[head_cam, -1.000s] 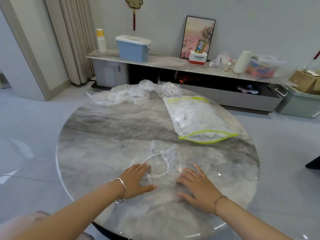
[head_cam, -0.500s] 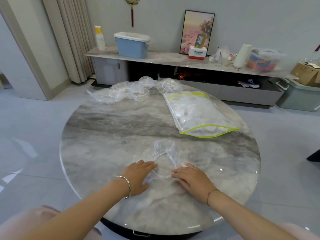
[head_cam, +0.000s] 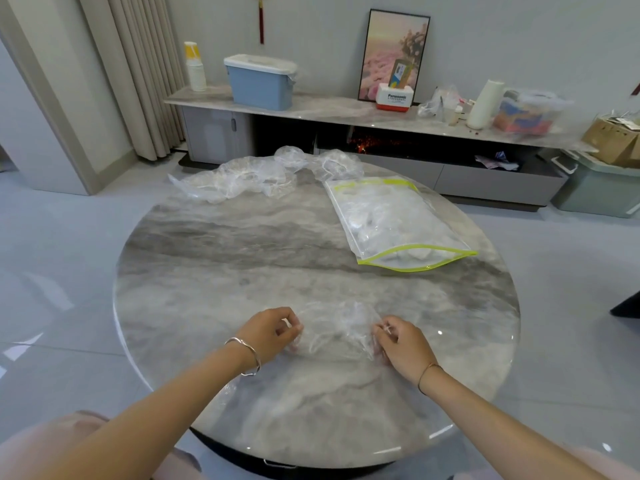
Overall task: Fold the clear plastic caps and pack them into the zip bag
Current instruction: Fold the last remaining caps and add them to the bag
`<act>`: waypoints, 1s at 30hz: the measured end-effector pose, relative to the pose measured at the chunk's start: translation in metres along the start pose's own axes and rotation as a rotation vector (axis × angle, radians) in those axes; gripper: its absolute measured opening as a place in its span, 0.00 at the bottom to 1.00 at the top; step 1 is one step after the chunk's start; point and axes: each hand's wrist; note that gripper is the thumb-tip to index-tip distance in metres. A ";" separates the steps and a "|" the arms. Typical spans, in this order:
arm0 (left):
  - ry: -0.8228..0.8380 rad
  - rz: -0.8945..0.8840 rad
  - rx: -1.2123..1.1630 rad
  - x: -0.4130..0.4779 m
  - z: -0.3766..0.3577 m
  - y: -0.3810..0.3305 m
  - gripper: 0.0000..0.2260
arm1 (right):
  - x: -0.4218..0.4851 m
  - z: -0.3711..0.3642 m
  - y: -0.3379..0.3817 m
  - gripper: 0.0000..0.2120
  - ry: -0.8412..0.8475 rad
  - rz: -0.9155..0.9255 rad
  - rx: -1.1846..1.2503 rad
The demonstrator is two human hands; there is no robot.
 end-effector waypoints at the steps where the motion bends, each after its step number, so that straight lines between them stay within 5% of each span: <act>1: 0.007 0.027 0.009 0.001 -0.002 0.001 0.07 | -0.002 0.001 0.002 0.05 0.002 -0.021 -0.047; 2: 0.006 0.053 0.031 0.002 -0.004 0.002 0.07 | -0.003 0.002 0.003 0.01 0.000 -0.026 -0.111; 5: -0.065 0.105 0.185 0.002 -0.007 -0.003 0.08 | -0.007 0.002 0.010 0.14 -0.108 0.101 -0.330; 8: -0.325 -0.222 0.382 0.001 -0.009 -0.014 0.22 | -0.013 -0.007 0.019 0.19 -0.196 0.475 -0.348; 10: -0.325 -0.475 0.458 0.001 -0.015 -0.019 0.23 | -0.014 -0.016 0.018 0.22 -0.108 0.573 -0.394; 12: -0.252 -0.554 0.579 0.005 -0.028 -0.015 0.21 | -0.015 -0.025 0.016 0.26 0.013 0.546 -0.462; 15: -0.112 -0.415 0.729 0.012 -0.041 -0.007 0.23 | -0.011 -0.030 0.005 0.36 0.140 0.420 -0.577; 18: -0.005 -0.337 0.712 0.019 -0.046 -0.005 0.38 | -0.003 -0.031 -0.001 0.48 0.196 0.326 -0.614; 22: 0.097 -0.261 0.677 0.027 -0.045 -0.006 0.51 | 0.001 -0.034 -0.004 0.52 0.232 0.273 -0.614; 27: 0.115 -0.251 0.688 0.028 -0.049 -0.006 0.48 | 0.002 -0.036 -0.006 0.51 0.231 0.288 -0.641; 30: 0.095 -0.243 0.726 0.027 -0.048 -0.007 0.37 | 0.003 -0.038 -0.009 0.51 0.235 0.290 -0.646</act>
Point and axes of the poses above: each hand's wrist, its own x-axis towards the middle knuckle, its own z-axis out of the back of the hand, y = z × x, and after that the axes turned 5 degrees about x, right-handed
